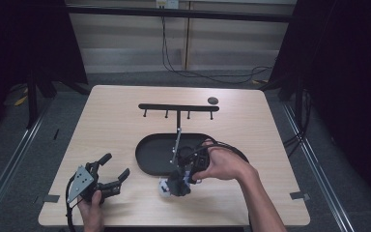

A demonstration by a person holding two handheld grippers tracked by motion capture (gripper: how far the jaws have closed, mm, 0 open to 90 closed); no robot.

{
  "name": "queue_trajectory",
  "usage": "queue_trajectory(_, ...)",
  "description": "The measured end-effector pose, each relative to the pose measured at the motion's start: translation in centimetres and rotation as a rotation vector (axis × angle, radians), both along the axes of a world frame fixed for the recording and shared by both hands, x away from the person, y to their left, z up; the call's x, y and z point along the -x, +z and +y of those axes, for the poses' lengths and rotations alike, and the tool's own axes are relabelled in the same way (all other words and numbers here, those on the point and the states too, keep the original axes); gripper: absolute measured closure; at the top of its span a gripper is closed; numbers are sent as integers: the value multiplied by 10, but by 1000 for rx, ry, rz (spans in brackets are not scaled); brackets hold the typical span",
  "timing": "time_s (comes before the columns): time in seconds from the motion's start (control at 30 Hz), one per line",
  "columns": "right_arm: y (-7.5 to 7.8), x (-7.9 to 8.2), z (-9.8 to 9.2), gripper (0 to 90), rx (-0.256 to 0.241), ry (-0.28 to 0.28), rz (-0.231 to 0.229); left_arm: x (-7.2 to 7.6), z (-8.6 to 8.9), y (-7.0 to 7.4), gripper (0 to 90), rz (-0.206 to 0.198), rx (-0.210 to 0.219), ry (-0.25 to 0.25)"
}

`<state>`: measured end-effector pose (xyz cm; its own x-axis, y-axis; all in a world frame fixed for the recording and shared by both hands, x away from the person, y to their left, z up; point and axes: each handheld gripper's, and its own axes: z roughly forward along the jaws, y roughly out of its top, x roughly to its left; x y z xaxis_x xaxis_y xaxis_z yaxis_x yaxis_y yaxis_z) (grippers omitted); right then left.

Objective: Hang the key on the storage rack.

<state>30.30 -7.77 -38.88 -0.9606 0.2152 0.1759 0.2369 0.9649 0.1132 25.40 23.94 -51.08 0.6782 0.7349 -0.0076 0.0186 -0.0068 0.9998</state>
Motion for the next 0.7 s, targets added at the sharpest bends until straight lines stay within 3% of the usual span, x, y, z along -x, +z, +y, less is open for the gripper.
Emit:
queue_trajectory(0.27,18,-3,-3,872,18,15,-13,0,0,0,152,0,0,0)
queue_trajectory(0.4,30,-6,-5,872,-8,8,-24,0,0,0,153,0,0,0)
queue_trajectory(0.7,46,-17,6,872,9,6,-42,0,0,0,152,0,0,1)
